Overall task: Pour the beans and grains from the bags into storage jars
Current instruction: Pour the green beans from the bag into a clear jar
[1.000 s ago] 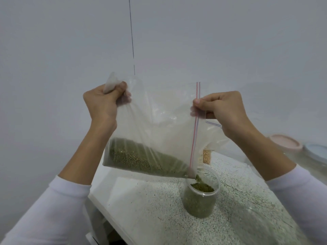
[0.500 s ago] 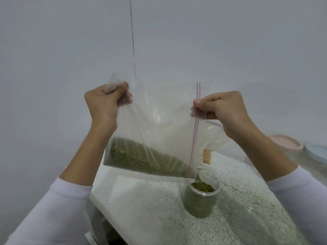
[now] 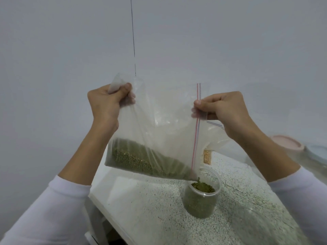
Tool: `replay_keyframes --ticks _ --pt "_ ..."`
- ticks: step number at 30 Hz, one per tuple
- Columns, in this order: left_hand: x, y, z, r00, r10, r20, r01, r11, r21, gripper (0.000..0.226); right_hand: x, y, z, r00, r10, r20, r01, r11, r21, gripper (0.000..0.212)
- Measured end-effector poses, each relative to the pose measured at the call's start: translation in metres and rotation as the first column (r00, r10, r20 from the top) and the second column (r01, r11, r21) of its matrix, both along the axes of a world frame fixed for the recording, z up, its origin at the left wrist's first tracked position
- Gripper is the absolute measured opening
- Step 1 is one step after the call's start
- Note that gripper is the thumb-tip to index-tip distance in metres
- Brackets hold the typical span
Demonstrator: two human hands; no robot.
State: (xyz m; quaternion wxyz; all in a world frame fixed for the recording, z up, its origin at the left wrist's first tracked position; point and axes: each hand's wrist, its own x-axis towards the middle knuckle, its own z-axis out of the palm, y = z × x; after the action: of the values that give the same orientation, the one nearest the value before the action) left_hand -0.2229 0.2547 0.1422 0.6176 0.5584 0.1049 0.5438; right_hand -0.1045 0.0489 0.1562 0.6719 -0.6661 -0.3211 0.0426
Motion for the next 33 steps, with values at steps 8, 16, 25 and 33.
replay_keyframes --ticks 8,16,25,33 --pt "0.0 -0.001 0.003 1.0 0.014 -0.001 -0.014 1.0 0.004 0.011 0.002 0.001 -0.001 1.0 -0.002 0.004 0.002 1.0 -0.002 0.009" --pt "0.002 -0.003 0.002 0.999 -0.033 -0.006 0.032 0.999 -0.035 0.01 0.005 0.0 0.0 1.0 -0.014 0.011 0.014 1.0 -0.003 0.009" --pt "0.005 -0.005 0.002 0.999 -0.026 0.028 0.028 0.997 -0.077 0.012 0.009 -0.005 0.0 1.0 -0.029 -0.009 0.029 0.999 0.021 0.009" --pt "0.006 -0.008 0.001 0.999 -0.02 0.046 0.024 0.996 -0.087 0.011 0.013 -0.007 -0.002 0.998 -0.044 -0.038 0.046 0.998 0.036 0.009"
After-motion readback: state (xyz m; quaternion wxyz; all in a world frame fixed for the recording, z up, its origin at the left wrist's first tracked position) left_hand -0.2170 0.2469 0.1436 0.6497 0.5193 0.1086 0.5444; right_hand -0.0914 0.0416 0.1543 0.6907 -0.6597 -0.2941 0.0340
